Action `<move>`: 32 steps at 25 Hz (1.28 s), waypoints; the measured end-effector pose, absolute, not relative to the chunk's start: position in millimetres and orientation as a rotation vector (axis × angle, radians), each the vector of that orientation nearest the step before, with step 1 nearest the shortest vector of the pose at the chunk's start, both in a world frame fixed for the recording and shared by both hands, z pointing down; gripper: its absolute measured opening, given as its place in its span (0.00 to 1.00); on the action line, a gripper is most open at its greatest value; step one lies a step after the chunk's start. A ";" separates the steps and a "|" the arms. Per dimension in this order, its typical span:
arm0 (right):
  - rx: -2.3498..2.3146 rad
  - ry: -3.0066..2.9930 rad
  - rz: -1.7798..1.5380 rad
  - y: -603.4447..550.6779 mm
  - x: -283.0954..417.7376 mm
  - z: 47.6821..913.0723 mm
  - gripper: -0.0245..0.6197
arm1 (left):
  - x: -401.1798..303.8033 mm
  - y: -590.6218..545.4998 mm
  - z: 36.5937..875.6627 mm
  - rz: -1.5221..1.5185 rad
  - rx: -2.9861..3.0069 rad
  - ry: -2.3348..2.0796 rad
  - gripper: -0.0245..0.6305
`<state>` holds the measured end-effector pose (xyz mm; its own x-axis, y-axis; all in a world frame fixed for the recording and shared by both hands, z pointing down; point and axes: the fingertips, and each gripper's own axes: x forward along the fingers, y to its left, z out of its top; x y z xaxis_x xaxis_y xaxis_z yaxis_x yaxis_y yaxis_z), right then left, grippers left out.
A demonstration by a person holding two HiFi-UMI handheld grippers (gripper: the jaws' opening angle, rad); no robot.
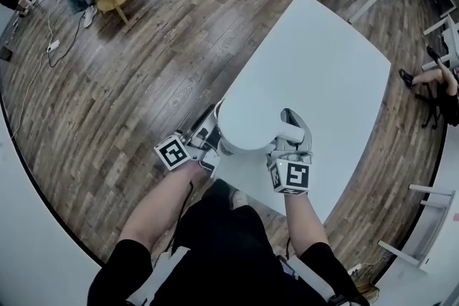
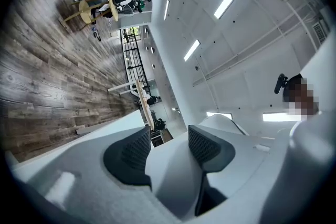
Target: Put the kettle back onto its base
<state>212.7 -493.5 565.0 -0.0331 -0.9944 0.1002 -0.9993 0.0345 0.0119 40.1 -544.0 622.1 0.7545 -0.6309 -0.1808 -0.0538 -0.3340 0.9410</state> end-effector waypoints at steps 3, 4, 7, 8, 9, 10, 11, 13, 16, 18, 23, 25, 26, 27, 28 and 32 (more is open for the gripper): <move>2.123 -2.205 0.090 -488.3 211.6 564.7 0.05 | 39.7 -541.2 621.5 -0.648 1.845 -0.540 0.37; 2.123 -2.205 0.089 -486.6 210.9 564.7 0.05 | 39.1 -540.4 621.1 -0.649 1.852 -0.546 0.37; 2.118 -2.198 0.087 -483.9 209.8 567.7 0.05 | 38.8 -539.3 622.5 -0.648 1.861 -0.552 0.37; 2.115 -2.197 0.086 -483.1 209.6 569.3 0.05 | 39.0 -538.8 623.3 -0.649 1.859 -0.551 0.37; 2.112 -2.197 0.084 -482.2 209.6 570.2 0.05 | 39.4 -538.2 623.8 -0.651 1.857 -0.550 0.37; 2.112 -2.199 0.081 -481.8 209.9 570.1 0.05 | 39.9 -538.0 623.9 -0.654 1.856 -0.549 0.37; 2.111 -2.202 0.078 -482.2 210.6 569.5 0.05 | 40.6 -538.3 623.7 -0.656 1.855 -0.547 0.37; 2.114 -2.208 0.077 -483.2 212.4 569.5 0.05 | 41.9 -538.7 623.4 -0.659 1.857 -0.544 0.37; 2.122 -2.212 0.073 -480.6 214.1 572.1 0.05 | 43.1 -536.9 624.2 -0.655 1.869 -0.542 0.37; 2.117 -2.212 0.069 -479.5 213.6 572.9 0.05 | 42.9 -535.8 625.9 -0.648 1.865 -0.546 0.37; 2.089 -2.172 0.152 -480.0 218.4 584.5 0.10 | 40.0 -538.8 625.0 -0.566 1.955 -0.614 0.37; 2.072 -2.148 0.202 -475.4 223.1 591.1 0.17 | 36.8 -535.9 627.7 -0.514 1.994 -0.654 0.37; 2.055 -2.142 0.209 -473.2 224.3 592.7 0.21 | 34.1 -534.3 630.2 -0.502 1.994 -0.673 0.37; 2.038 -2.136 0.206 -471.8 224.7 593.7 0.22 | 30.4 -533.4 632.4 -0.498 1.985 -0.694 0.37; 2.025 -2.130 0.201 -471.0 224.7 594.4 0.23 | 26.1 -532.5 634.2 -0.502 1.971 -0.713 0.37; 2.012 -2.117 0.197 -465.6 224.2 593.7 0.25 | 10.7 -525.6 625.9 -0.511 1.987 -0.783 0.37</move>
